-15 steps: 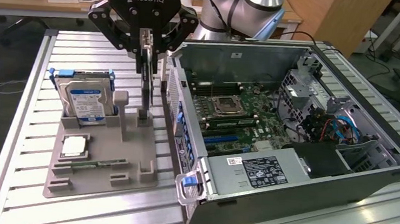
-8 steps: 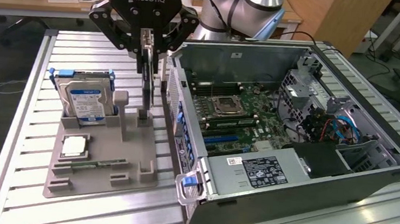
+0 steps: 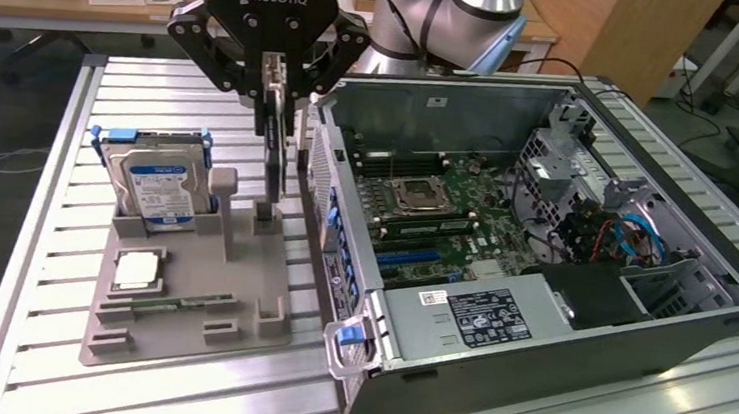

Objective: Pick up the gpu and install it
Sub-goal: 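Pick up the gpu and move the gpu toward the slot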

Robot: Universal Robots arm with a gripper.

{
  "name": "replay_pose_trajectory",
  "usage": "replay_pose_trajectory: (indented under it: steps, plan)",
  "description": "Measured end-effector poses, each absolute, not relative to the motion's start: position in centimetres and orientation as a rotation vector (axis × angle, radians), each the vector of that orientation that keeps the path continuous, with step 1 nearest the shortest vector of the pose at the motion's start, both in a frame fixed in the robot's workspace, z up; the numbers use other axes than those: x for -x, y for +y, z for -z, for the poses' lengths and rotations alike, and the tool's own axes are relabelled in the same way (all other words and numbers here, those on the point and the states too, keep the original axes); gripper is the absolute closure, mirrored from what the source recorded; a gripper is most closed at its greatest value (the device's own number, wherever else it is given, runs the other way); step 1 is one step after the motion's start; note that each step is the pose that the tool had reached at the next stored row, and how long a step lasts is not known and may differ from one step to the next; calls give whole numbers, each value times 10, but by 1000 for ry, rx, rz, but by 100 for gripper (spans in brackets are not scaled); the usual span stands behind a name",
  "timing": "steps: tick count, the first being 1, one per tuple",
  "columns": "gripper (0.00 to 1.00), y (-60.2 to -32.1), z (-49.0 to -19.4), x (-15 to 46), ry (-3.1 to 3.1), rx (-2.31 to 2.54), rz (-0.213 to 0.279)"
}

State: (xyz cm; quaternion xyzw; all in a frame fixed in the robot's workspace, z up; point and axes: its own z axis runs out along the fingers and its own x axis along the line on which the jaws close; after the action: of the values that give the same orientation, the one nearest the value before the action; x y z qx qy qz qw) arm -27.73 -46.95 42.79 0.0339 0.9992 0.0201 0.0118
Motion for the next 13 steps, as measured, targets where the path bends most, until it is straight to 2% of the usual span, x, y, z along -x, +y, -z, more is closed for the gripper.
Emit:
replay_pose_trajectory:
  steps: [13]
  plan:
    - [73, -469, -428, 277, 3116, -106, -63]
